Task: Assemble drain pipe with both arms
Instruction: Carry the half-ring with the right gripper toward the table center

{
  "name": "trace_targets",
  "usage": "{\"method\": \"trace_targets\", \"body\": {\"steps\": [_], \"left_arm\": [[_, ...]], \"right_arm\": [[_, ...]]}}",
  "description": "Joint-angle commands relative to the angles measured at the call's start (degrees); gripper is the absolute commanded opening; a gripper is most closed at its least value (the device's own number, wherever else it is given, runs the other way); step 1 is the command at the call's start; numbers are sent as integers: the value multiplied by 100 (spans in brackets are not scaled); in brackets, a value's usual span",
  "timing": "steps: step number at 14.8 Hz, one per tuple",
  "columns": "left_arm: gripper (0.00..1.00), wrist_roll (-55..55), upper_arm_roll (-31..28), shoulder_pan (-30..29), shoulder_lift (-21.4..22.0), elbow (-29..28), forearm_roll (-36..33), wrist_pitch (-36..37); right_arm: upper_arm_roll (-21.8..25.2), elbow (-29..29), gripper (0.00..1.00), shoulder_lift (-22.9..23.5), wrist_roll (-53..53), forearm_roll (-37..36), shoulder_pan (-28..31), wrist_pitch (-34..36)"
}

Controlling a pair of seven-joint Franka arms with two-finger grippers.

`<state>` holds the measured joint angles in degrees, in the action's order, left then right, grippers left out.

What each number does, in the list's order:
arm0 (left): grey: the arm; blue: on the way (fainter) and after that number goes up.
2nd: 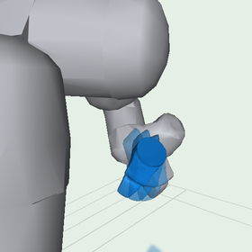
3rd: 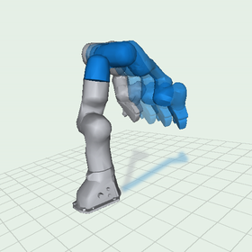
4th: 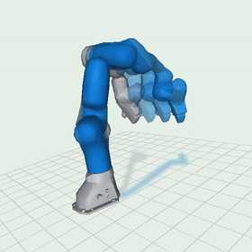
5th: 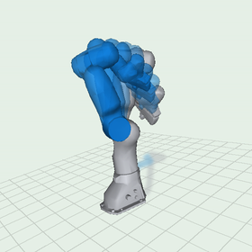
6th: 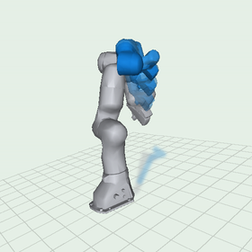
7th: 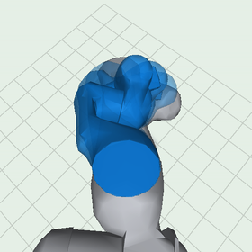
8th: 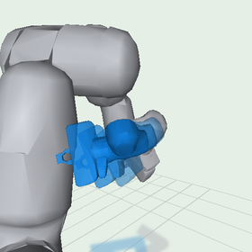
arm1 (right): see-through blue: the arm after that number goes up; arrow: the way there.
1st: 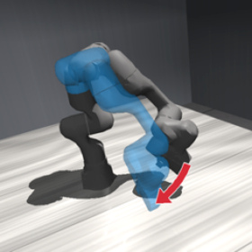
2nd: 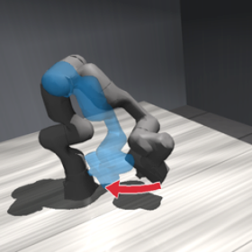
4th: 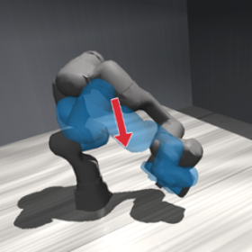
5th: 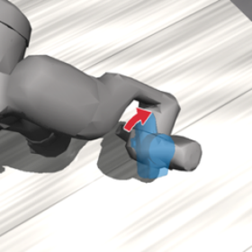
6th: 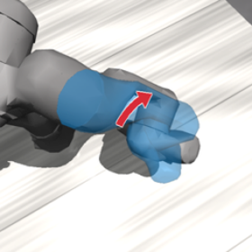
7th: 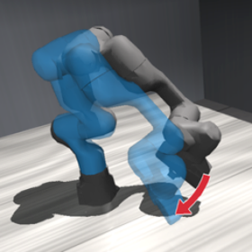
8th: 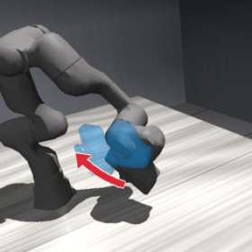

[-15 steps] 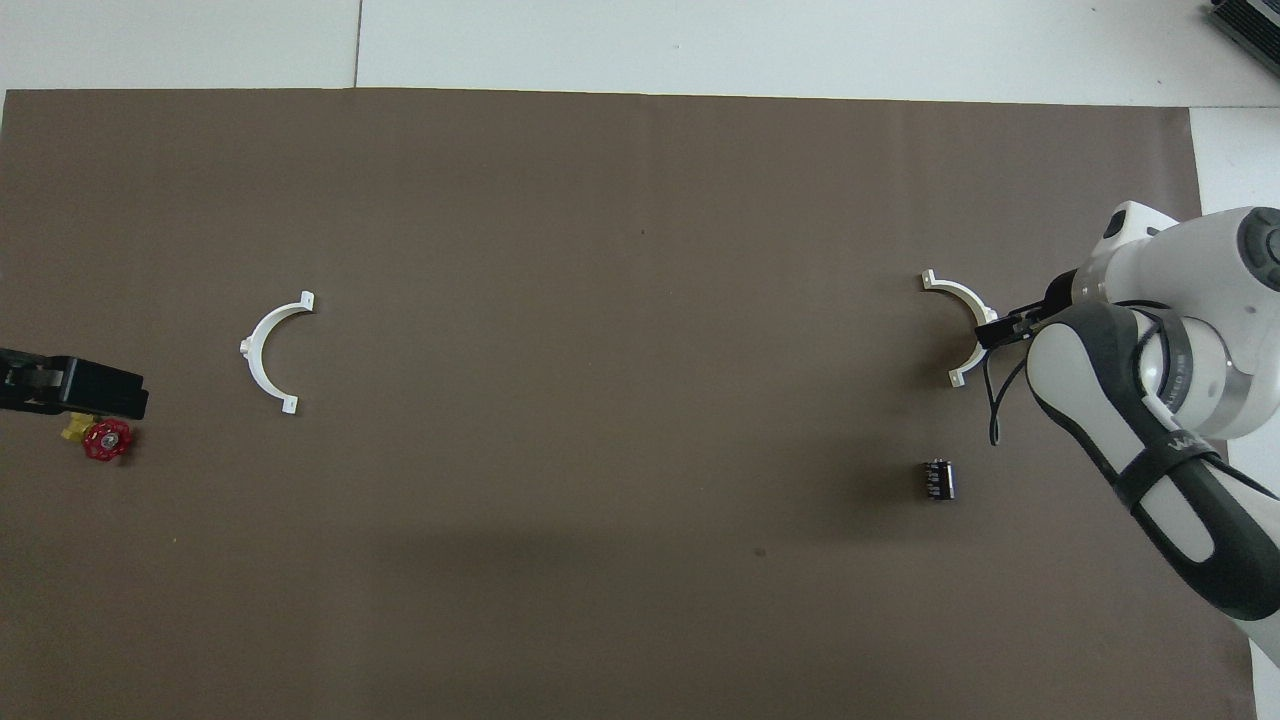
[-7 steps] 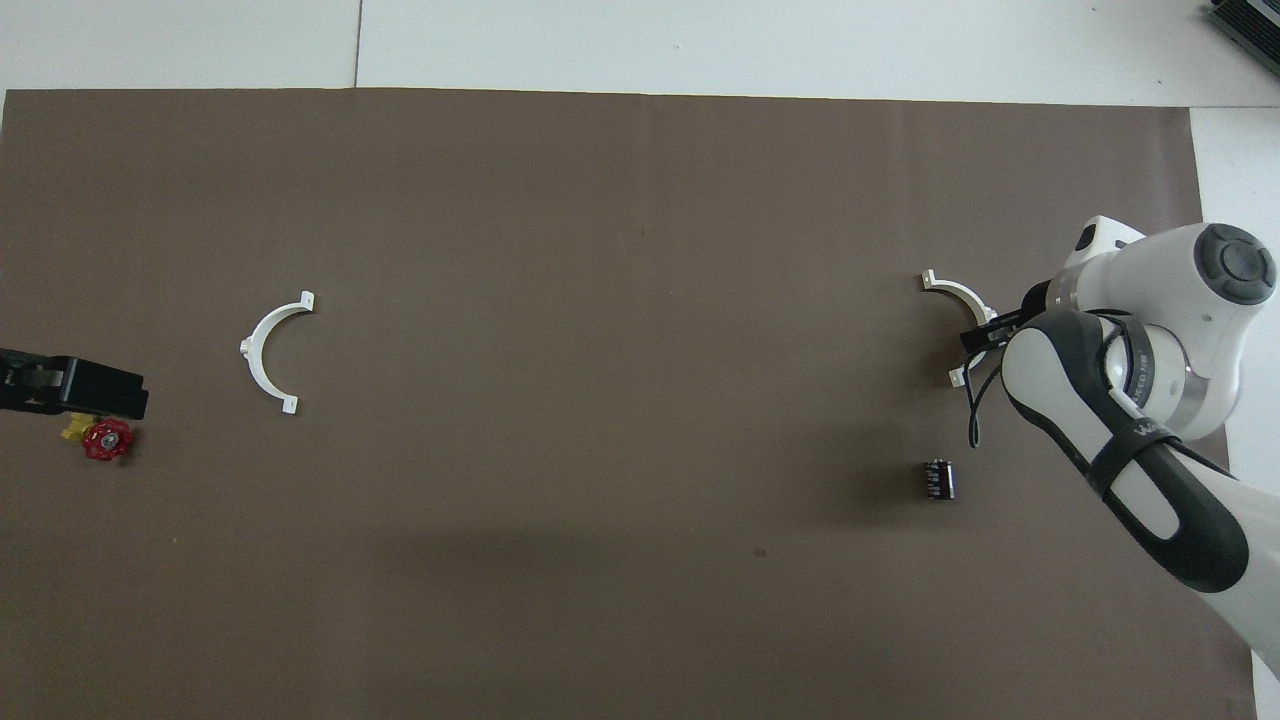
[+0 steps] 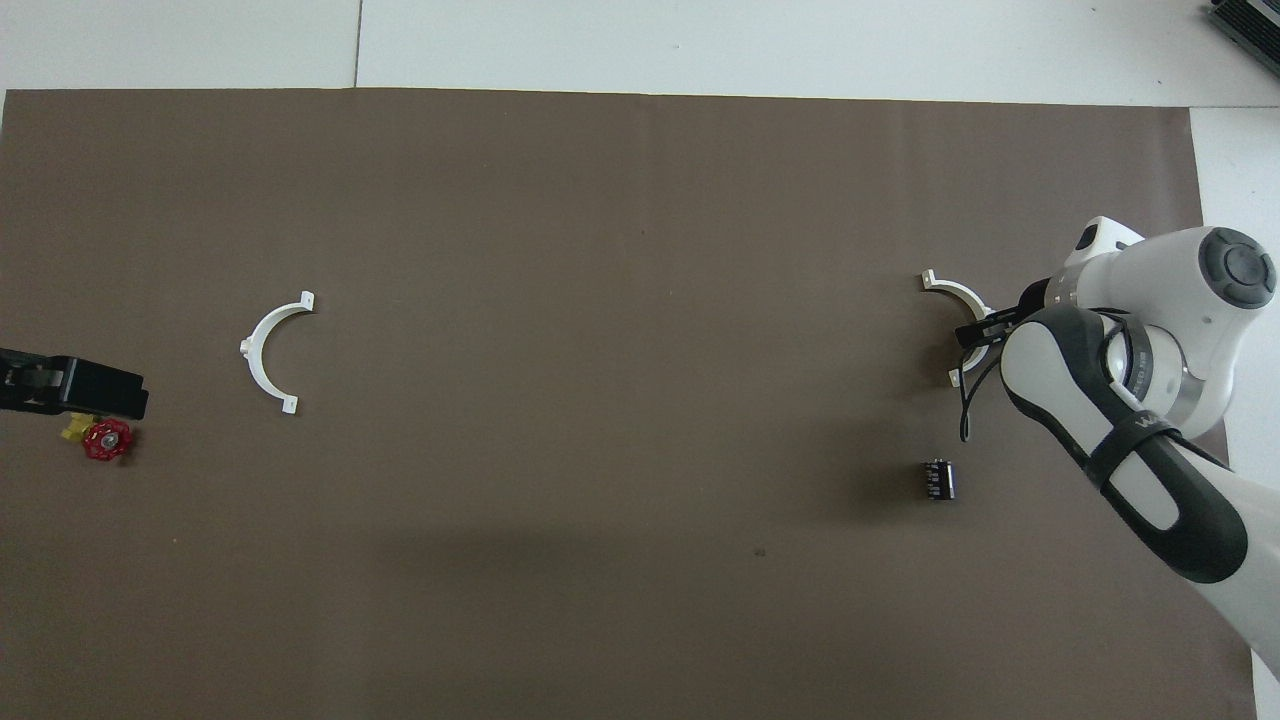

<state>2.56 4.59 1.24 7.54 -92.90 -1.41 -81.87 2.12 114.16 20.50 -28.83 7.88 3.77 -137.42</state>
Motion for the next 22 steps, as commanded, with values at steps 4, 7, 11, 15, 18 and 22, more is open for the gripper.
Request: {"method": "trace_targets", "body": {"steps": [4, 7, 11, 15, 18, 22], "left_arm": [[100, 17, -55, 25, 108, -53, 89, 48], [100, 17, -55, 25, 108, -53, 89, 48], [100, 17, -55, 25, 108, -53, 80, 48], [100, 17, -55, 25, 108, -53, 89, 48], [100, 8, -55, 25, 108, -53, 89, 30], [100, -1, -55, 25, 108, -53, 89, 13]], "right_arm": [[-45, -17, 0, 33, -220, 170, 18, -101], [-53, -166, 0, -2, -141, 82, -25, 39], [-62, -561, 0, -64, 823, 47, -498, 522], [-62, -764, 0, -55, 3035, -461, -1482, 726], [-71, -764, 0, -38, 4513, -524, -2229, 629], [-71, -773, 0, 111, 6281, -524, -2960, 400]]}}
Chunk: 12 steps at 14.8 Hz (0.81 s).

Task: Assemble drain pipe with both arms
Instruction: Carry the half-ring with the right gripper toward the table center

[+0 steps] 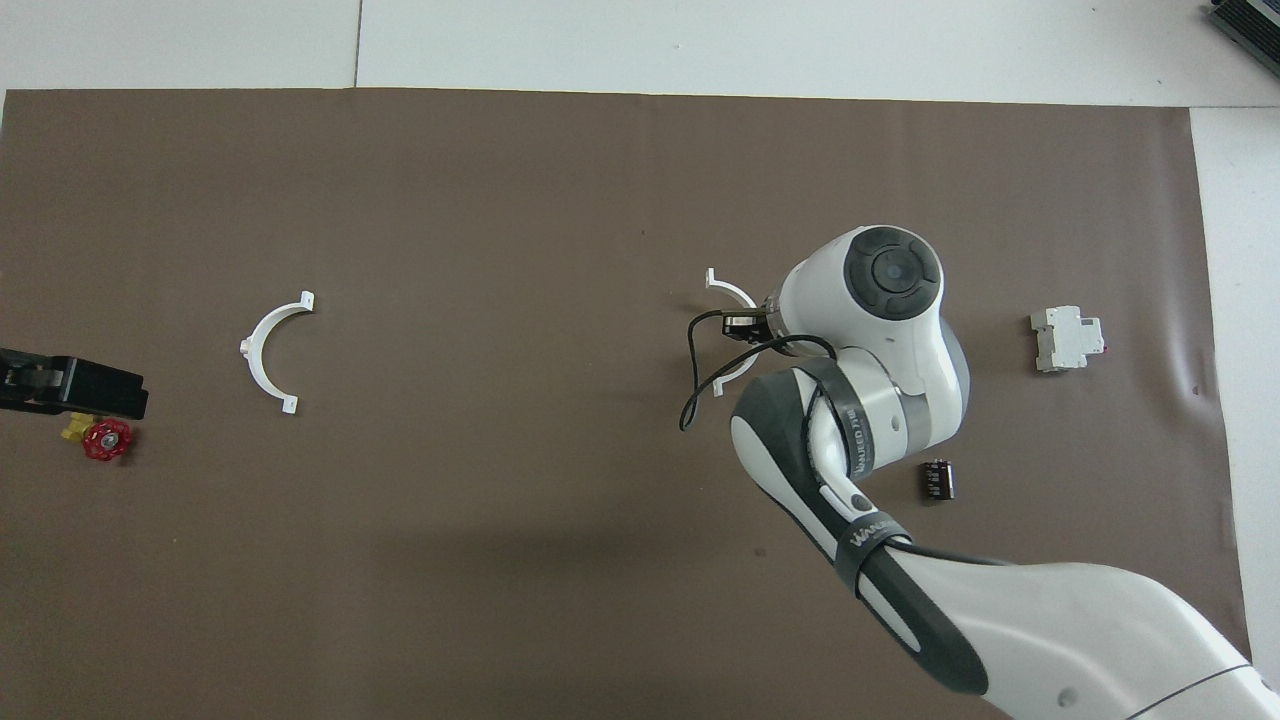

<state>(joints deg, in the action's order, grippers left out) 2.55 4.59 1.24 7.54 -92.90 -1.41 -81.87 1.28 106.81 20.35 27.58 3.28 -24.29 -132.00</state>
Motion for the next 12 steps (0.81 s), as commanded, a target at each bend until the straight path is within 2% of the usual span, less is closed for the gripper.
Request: {"method": "trace_targets", "body": {"steps": [1, 4, 9, 12], "left_arm": [[100, 0, -46, 34, 108, -53, 80, 13], [100, 0, -46, 43, 108, -53, 80, 13], [100, 35, -37, 34, 108, -62, 27, -31], [100, 53, -55, 25, 117, -71, 27, -14]], "right_arm": [[13, -38, 0, 171, 939, -65, -303, -150], [22, -38, 0, 381, 1600, -91, -804, -308], [-13, -20, 0, 461, 1558, -924, -884, -510], [-31, -20, 0, 479, 1531, -1005, -911, -554]]}}
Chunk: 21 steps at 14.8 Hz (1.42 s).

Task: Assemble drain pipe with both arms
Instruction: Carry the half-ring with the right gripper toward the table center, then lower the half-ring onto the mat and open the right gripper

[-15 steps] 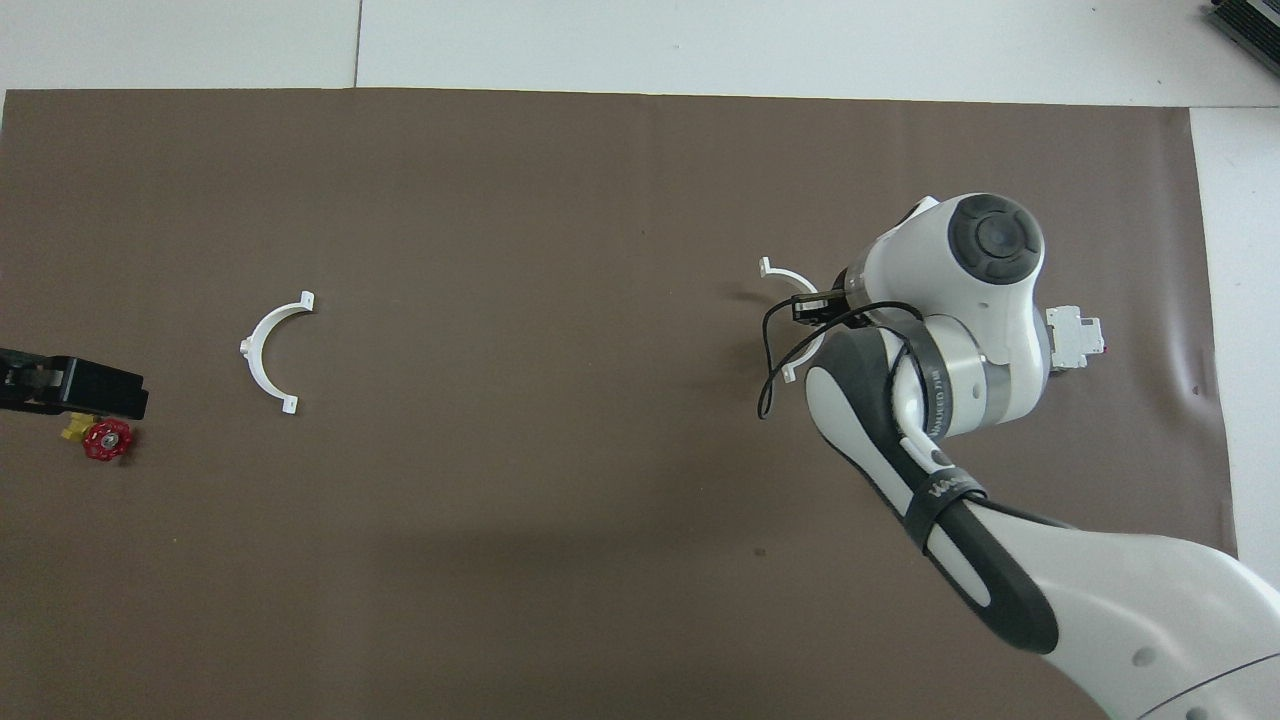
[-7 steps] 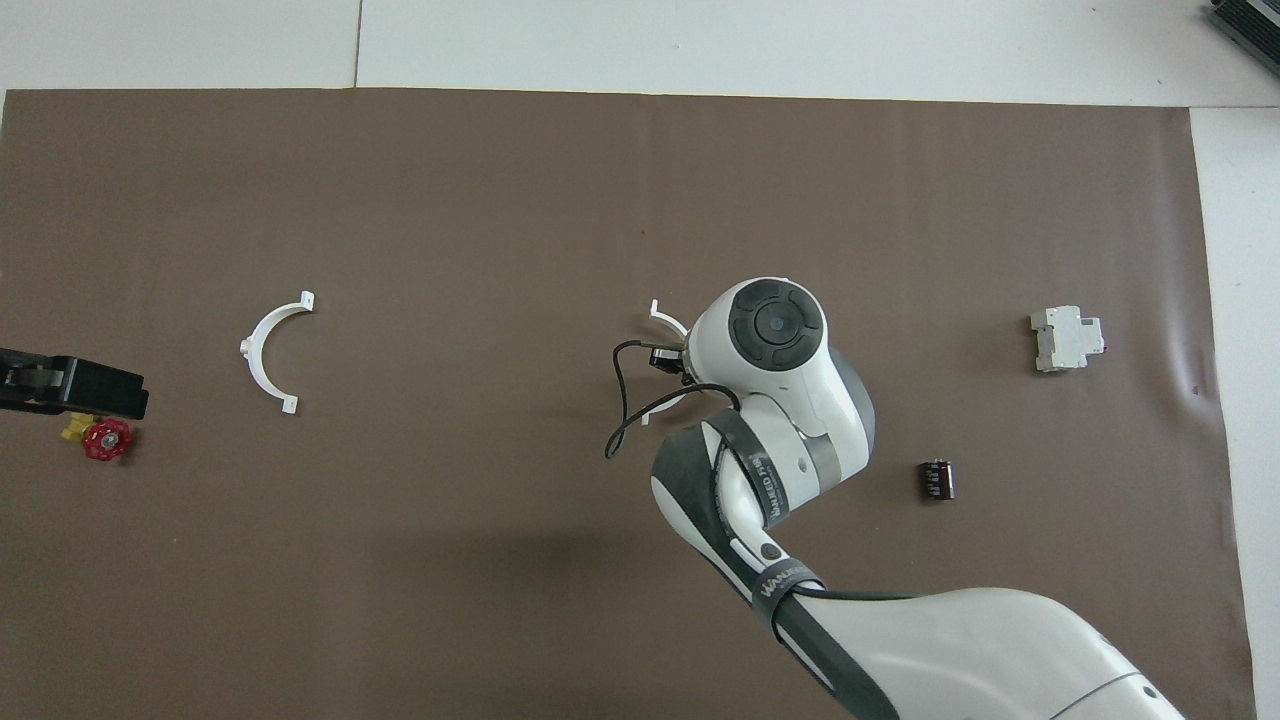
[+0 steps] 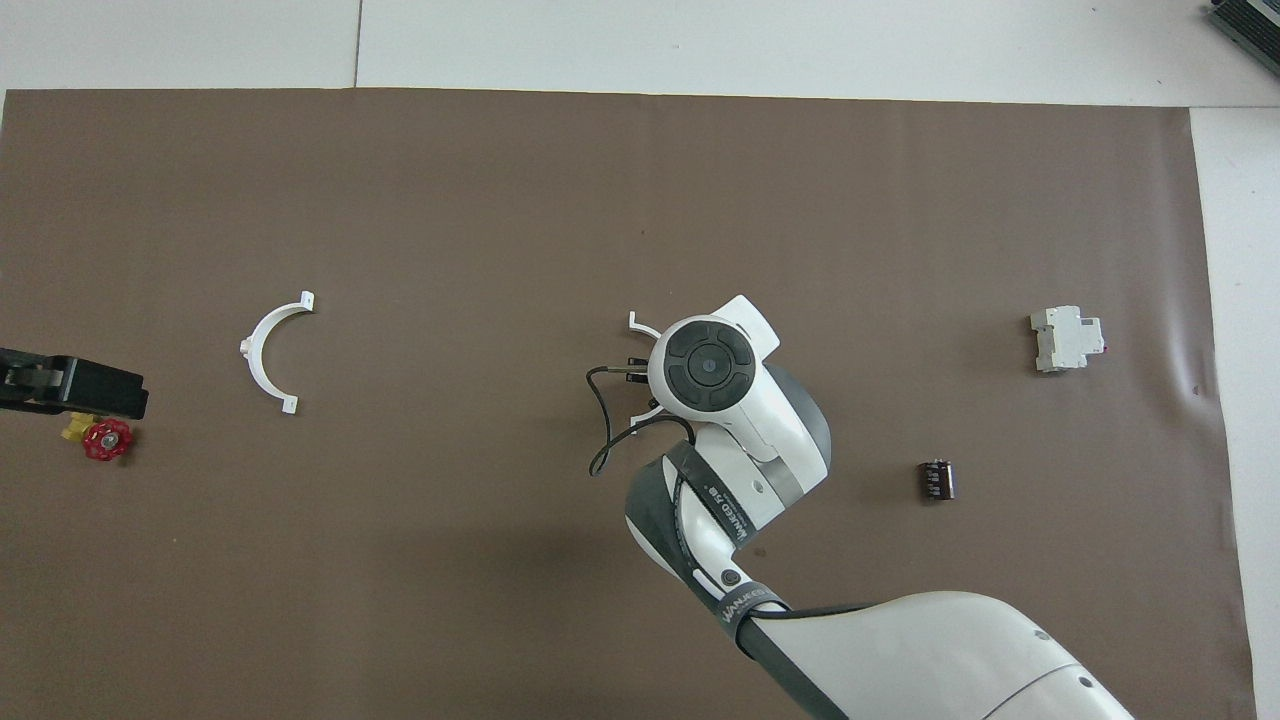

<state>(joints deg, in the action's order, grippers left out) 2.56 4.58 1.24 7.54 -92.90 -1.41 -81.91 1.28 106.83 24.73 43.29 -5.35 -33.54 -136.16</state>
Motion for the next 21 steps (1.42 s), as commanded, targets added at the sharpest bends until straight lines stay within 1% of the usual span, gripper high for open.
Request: {"method": "trace_targets", "body": {"steps": [1, 9, 12, 14, 17, 18, 19, 20, 21], "left_arm": [[100, 52, -54, 25, 116, -71, 36, -9], [100, 69, -63, -10, 116, -71, 36, -26], [100, 61, -63, -10, 116, -71, 27, -35], [100, 61, -63, -10, 116, -80, 27, -35], [100, 35, -63, -10, 116, -80, 27, -53], [100, -35, -71, -27, 116, -132, 36, -183], [100, -210, -72, -28, 160, -271, 27, -541], [100, -368, -63, -28, 247, -464, 36, -762], [100, -344, -63, -10, 309, -658, 27, -904]], "right_arm": [[-32, -22, 0, 41, -40, -142, 14, -139], [-40, 48, 0, 76, -391, -90, -91, -271], [-40, 48, 0, 76, -260, 16, -91, -262], [-40, 48, 0, 76, -102, 244, -108, -262], [-40, 57, 0, 76, -101, 245, -109, -280], [-40, 57, 0, 76, -101, 236, -109, -280], [-40, 66, 36, 76, -101, 236, -109, -288], [-40, 92, 99, 76, -92, 236, -135, -306], [-40, 92, 100, 76, -92, 236, -144, -297]]}}
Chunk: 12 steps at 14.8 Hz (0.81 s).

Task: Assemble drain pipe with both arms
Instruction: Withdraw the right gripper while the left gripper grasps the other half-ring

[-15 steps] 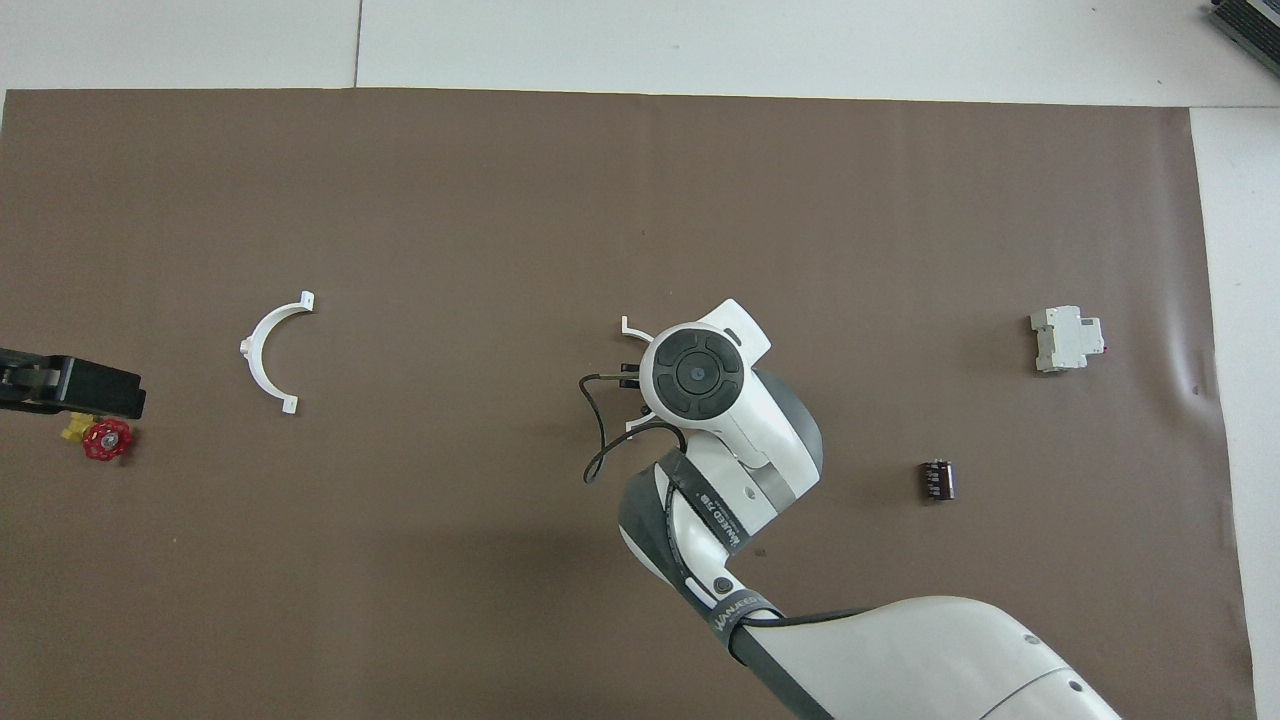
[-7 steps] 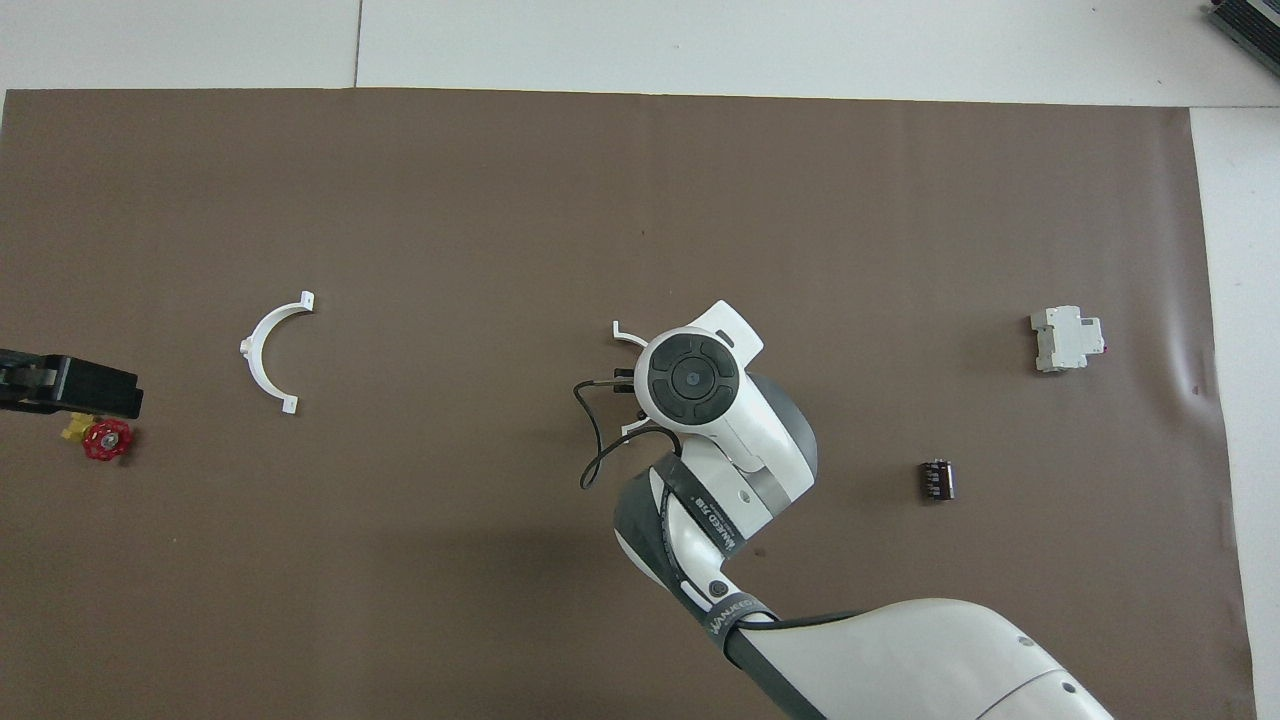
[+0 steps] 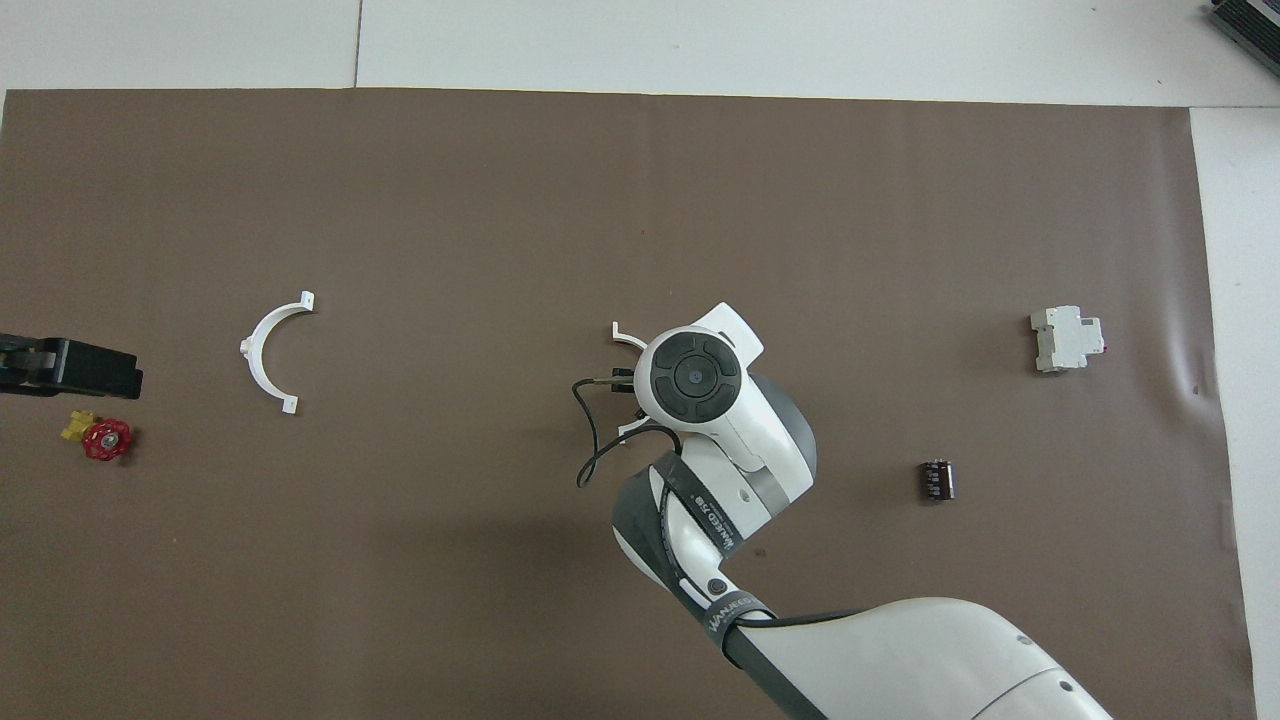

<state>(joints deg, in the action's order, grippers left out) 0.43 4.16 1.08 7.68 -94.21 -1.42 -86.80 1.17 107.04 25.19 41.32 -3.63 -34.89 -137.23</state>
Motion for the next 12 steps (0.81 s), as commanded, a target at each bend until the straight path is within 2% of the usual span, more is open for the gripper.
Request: {"method": "trace_targets", "body": {"steps": [1, 3, 5, 7, 9, 10, 12], "left_arm": [[100, -114, -21, 15, 313, -624, 27, -495], [100, -184, -12, 41, 304, -791, 27, -697], [100, -245, -21, 6, 304, -1194, 19, -1135], [100, -439, -21, -46, 330, -1765, 19, -1993], [100, -413, -21, -100, 287, -2319, 10, -2751], [100, -412, -21, -108, 226, -2487, 10, -3041], [100, -421, -30, -135, -264, -2550, 19, -3508]], "right_arm": [[-29, 63, 100, 21, 113, 64, -18, -155], [-29, 28, 100, -84, 104, 73, -26, -59], [-29, 28, 100, -408, 87, 73, 35, 134], [15, 28, 100, -742, 34, 73, 149, 319], [15, 45, 100, -1015, -18, 64, 525, 416], [15, 45, 100, -1146, -158, 64, 745, 503], [15, 28, 100, -1436, -771, 64, 1245, 836]]}}
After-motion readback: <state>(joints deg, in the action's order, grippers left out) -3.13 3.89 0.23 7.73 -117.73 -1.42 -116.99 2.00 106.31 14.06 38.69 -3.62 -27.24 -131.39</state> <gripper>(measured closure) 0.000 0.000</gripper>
